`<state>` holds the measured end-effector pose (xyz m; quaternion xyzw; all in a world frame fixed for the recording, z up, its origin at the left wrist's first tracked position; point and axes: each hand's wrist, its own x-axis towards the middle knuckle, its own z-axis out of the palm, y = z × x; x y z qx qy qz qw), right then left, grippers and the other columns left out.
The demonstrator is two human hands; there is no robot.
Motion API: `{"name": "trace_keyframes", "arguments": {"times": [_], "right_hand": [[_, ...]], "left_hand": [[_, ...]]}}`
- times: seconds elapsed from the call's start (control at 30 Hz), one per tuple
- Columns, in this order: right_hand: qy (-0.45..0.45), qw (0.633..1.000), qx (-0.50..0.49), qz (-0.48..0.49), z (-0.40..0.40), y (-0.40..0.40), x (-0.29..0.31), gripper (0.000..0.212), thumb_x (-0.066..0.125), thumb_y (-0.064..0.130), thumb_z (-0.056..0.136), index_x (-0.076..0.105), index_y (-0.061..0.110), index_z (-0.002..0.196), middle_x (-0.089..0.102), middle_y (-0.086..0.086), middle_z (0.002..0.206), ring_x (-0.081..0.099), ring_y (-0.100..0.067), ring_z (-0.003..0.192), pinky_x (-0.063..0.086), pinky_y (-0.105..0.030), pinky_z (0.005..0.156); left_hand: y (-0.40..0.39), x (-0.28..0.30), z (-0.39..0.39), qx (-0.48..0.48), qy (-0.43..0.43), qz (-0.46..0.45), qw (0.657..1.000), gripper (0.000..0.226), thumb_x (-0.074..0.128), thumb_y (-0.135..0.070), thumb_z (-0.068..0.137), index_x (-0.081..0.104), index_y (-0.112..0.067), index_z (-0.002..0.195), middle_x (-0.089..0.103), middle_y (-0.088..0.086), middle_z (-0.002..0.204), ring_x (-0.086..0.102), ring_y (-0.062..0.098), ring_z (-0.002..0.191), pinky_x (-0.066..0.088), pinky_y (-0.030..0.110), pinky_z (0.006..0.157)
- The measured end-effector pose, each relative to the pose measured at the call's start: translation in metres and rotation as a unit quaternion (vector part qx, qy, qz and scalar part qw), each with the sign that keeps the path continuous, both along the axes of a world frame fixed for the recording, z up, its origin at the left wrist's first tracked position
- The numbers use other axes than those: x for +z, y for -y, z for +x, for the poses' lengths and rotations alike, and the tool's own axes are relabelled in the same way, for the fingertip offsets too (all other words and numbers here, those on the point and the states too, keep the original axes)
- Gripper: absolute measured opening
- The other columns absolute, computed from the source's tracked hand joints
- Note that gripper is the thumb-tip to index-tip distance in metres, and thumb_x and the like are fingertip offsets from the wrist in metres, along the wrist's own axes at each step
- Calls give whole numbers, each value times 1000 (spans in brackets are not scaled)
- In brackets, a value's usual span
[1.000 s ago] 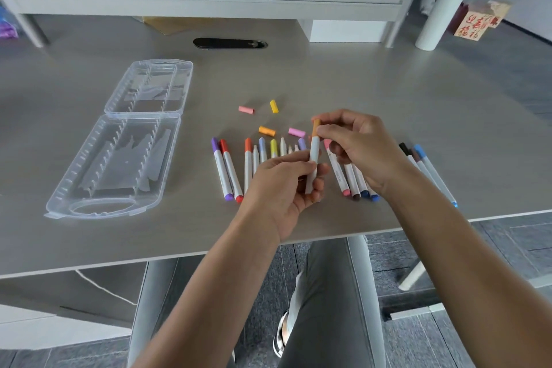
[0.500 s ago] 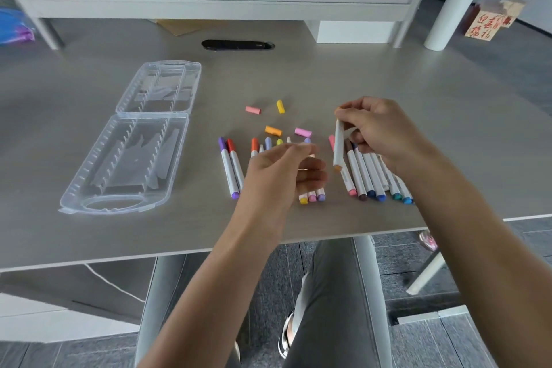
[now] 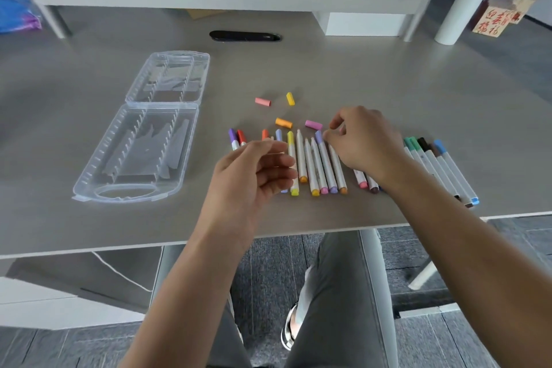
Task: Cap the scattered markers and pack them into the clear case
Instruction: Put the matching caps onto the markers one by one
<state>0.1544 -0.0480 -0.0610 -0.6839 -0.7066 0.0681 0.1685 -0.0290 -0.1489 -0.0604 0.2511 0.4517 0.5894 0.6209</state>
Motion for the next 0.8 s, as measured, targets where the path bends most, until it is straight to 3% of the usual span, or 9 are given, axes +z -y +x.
{"name": "trace_keyframes", "arguments": {"times": [0.13, 0.23, 0.37, 0.5, 0.57, 0.67, 0.8], "right_hand": [[-67, 997, 36, -13, -7, 3, 5, 11, 73, 37, 91, 74, 26, 94, 67, 10, 81, 63, -16, 77, 47, -29, 69], [-61, 995, 53, -59, -14, 4, 4, 12, 77, 35, 89, 75, 23, 85, 54, 23, 72, 54, 0, 68, 47, -27, 67], [17, 997, 26, -64, -27, 6, 5, 25, 76, 43, 89, 77, 19, 82, 66, 8, 72, 61, -14, 69, 42, -26, 59], [59, 997, 5, -54, -39, 5, 9, 28, 72, 44, 90, 65, 20, 78, 43, 16, 67, 53, -17, 73, 32, -28, 59], [71, 996, -1, -57, -44, 3, 10, 35, 71, 44, 88, 50, 24, 68, 44, 11, 66, 51, -19, 70, 30, -27, 56], [63, 996, -7, -65, -45, 0, 12, 41, 70, 44, 87, 45, 23, 62, 48, 5, 63, 46, -16, 60, 29, -27, 54], [-76, 994, -2, -75, -37, -4, 21, 50, 71, 44, 87, 52, 7, 59, 38, 0, 52, 35, -20, 50, 30, -29, 56]], "left_hand": [[-1, -2, -5, 8, 15, -6, 1000, 18, 56, -9, 96, 68, 3, 98, 65, 17, 79, 64, 27, 68, 53, 33, 63], [-2, -2, -7, 8, 21, -12, 1000, 15, 57, -8, 95, 68, 2, 94, 65, 16, 76, 62, 27, 65, 51, 34, 63], [-1, -4, -12, 6, 22, -5, 1000, 19, 55, -11, 97, 69, 1, 93, 66, 16, 77, 64, 26, 66, 52, 35, 65], [-2, -4, -19, 8, 24, 5, 1000, 20, 54, -10, 99, 69, 2, 93, 66, 15, 76, 64, 25, 66, 53, 30, 61], [-4, -4, -20, 11, 12, 13, 1000, 19, 55, -8, 98, 69, 2, 92, 67, 14, 74, 64, 24, 64, 54, 28, 59], [-7, -7, -22, 17, -73, 39, 996, 17, 59, -5, 97, 72, -3, 86, 68, 11, 71, 64, 23, 63, 54, 30, 62], [-12, -11, -20, 15, -243, 81, 967, 6, 69, -11, 92, 74, -8, 93, 72, 7, 72, 69, 16, 65, 58, 37, 69]]}}
